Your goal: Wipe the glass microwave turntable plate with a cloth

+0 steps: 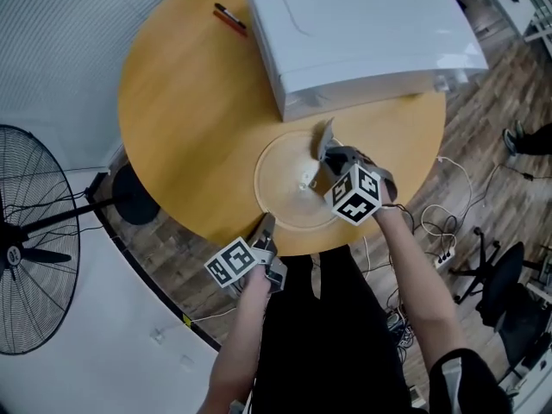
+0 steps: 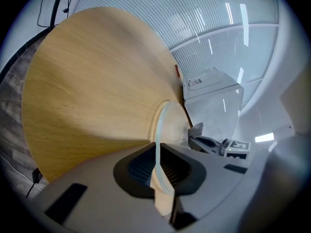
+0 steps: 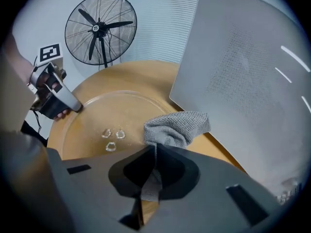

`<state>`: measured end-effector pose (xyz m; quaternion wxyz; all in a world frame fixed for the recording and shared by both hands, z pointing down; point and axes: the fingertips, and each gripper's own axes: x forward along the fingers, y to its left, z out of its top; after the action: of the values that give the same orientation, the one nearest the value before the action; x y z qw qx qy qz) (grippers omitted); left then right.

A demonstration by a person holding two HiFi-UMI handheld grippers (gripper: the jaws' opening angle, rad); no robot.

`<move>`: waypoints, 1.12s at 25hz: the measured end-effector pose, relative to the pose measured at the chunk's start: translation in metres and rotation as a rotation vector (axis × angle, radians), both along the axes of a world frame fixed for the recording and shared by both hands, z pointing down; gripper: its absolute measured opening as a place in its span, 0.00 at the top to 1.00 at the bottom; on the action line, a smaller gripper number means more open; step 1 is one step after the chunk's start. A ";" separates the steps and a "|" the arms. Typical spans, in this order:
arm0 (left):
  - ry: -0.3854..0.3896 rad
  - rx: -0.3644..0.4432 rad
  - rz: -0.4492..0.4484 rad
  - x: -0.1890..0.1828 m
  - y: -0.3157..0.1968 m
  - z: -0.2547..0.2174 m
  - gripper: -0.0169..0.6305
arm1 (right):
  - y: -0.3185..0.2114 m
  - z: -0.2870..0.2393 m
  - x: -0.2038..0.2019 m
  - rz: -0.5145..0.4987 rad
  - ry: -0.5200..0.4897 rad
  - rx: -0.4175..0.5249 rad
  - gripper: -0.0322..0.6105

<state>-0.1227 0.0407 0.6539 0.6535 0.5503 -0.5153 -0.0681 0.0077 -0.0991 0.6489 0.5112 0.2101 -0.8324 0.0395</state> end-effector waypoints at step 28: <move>-0.022 0.014 0.007 0.003 -0.001 -0.001 0.94 | 0.157 -0.002 -0.071 -0.104 -0.222 -0.347 0.92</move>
<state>-0.1193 0.0398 0.6526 0.6441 0.5574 -0.5200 -0.0632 -0.0638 0.0575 0.6466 0.4461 0.0698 -0.8742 0.1788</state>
